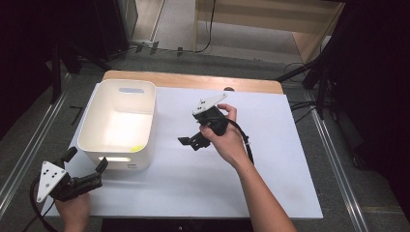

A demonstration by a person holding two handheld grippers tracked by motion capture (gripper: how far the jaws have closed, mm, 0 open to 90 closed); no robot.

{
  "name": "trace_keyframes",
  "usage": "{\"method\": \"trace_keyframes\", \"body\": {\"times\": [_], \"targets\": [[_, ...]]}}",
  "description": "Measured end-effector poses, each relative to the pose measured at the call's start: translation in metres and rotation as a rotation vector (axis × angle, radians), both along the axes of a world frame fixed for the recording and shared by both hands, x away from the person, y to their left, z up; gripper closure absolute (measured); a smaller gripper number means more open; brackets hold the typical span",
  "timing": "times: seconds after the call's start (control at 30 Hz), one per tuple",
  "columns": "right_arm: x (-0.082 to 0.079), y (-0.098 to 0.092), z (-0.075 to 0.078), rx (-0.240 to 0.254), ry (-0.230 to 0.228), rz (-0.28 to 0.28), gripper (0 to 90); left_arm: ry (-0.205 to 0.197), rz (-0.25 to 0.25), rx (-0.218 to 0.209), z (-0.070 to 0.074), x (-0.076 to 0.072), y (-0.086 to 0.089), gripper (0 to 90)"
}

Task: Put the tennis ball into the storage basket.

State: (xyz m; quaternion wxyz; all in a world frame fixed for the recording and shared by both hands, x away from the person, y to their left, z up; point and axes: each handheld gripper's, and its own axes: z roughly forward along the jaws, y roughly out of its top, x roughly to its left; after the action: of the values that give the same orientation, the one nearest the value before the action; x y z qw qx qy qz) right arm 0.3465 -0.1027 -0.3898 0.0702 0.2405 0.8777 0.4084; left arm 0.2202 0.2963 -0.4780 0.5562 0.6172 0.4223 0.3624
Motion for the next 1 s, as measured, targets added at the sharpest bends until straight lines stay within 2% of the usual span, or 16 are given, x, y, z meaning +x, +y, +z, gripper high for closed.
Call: {"method": "trace_keyframes", "body": {"times": [1.0], "targets": [[-0.022,-0.059,-0.026,0.033,-0.001,-0.114,0.0,0.004,0.004,0.014,0.000,0.000,-0.001,0.0]]}}
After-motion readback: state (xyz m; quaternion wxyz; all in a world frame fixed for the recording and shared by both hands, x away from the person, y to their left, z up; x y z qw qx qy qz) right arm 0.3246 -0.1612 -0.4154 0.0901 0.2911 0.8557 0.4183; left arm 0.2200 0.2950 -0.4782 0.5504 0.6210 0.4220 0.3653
